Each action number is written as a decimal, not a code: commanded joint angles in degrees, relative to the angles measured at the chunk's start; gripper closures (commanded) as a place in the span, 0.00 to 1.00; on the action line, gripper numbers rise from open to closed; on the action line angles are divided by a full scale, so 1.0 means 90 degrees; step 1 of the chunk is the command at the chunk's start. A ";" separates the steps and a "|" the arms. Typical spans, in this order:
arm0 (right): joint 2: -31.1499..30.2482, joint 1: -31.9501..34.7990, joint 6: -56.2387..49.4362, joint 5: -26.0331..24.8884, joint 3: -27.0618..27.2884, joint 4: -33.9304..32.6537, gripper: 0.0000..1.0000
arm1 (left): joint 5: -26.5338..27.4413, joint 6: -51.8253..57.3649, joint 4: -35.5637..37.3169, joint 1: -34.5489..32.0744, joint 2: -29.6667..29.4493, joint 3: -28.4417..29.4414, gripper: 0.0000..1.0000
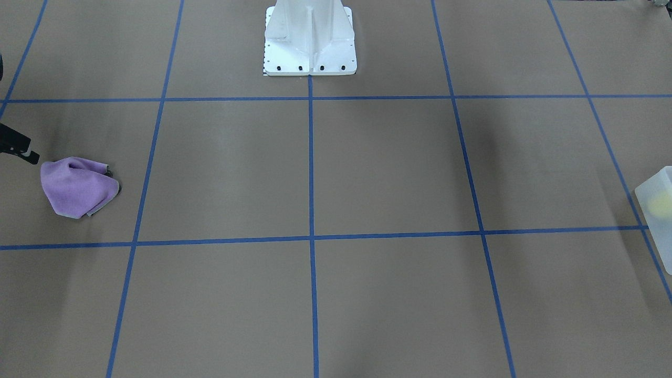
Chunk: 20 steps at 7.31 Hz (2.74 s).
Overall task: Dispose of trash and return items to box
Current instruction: 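Grasp the purple cloth with the right gripper and lift it, then carry the purple cloth with the right gripper over the pink bin and drop it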
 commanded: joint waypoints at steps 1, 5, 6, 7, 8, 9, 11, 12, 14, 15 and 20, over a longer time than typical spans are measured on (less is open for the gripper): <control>-0.0055 -0.0659 0.0977 -0.0396 -0.0004 0.0741 0.00 | 0.0216 -0.1078 0.0444 0.0733 0.0186 -0.1093 0.03; -0.0172 -0.1462 0.0458 -0.1481 -0.0062 0.0755 0.04 | 0.0335 -0.1231 0.0445 0.0893 0.0441 -0.1293 0.03; -0.0172 -0.1462 0.0396 -0.1492 -0.0063 0.0765 0.37 | 0.0335 -0.1222 0.0425 0.0912 0.0480 -0.1283 0.03; -0.0172 -0.1462 0.0299 -0.1492 -0.0072 0.0765 0.84 | 0.0335 -0.1222 0.0425 0.0942 0.0490 -0.1245 0.03; -0.0172 -0.1462 0.0191 -0.1482 -0.0082 0.0765 1.00 | 0.0325 -0.1212 0.0425 0.0971 0.0490 -0.1234 0.03; -0.0153 -0.1462 0.0171 -0.1434 -0.0072 0.0755 1.00 | 0.0325 -0.1202 0.0406 0.0971 0.0490 -0.1186 0.03; -0.0201 -0.0872 -0.0333 -0.1104 -0.0014 0.0668 1.00 | 0.0325 -0.1192 0.0405 0.0991 0.0490 -0.1185 0.03; -0.0231 0.0187 -0.1004 -0.0250 -0.0014 0.0522 1.00 | 0.0325 -0.1202 0.0405 0.0991 0.0490 -0.1186 0.03; -0.0676 0.1763 -0.2681 0.0451 0.0199 -0.0238 1.00 | 0.0325 -0.1212 0.0396 0.0991 0.0490 -0.1195 0.03; -0.0941 0.2544 -0.3889 0.0452 0.0211 -0.0725 1.00 | 0.0325 -0.1212 0.0396 0.0991 0.0490 -0.1186 0.03; -0.0553 0.4465 -0.8567 -0.1228 -0.0333 -0.3230 1.00 | 0.0325 -0.1163 0.0386 0.1010 0.0578 -0.1186 0.03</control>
